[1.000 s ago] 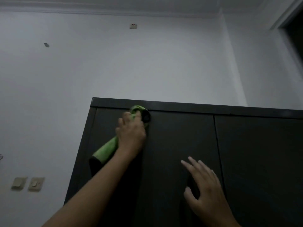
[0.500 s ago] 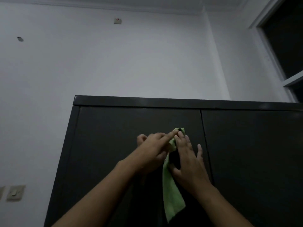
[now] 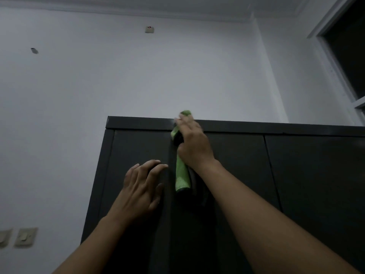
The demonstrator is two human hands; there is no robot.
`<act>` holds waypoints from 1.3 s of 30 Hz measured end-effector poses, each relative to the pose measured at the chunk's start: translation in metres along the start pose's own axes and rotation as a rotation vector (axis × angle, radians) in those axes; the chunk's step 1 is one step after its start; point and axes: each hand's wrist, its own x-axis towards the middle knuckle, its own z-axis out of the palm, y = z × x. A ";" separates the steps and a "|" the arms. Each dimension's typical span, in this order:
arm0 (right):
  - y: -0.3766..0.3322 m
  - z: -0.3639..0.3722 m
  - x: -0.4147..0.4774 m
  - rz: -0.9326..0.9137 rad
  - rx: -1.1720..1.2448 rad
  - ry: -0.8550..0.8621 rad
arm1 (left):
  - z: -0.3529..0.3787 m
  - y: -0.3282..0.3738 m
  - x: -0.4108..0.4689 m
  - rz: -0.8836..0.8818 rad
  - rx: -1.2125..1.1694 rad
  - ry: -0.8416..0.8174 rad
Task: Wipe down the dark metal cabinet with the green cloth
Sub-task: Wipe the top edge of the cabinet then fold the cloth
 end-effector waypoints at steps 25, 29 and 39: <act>0.108 -0.051 -0.159 -0.143 -0.369 -0.036 | 0.040 0.098 0.029 -0.144 -0.050 -0.017; 0.151 -0.082 -0.134 0.101 -0.372 0.075 | 0.054 0.117 0.036 -0.064 -0.006 -0.062; 0.184 -0.103 -0.148 0.242 -0.226 0.254 | 0.077 0.159 0.058 0.014 0.008 -0.100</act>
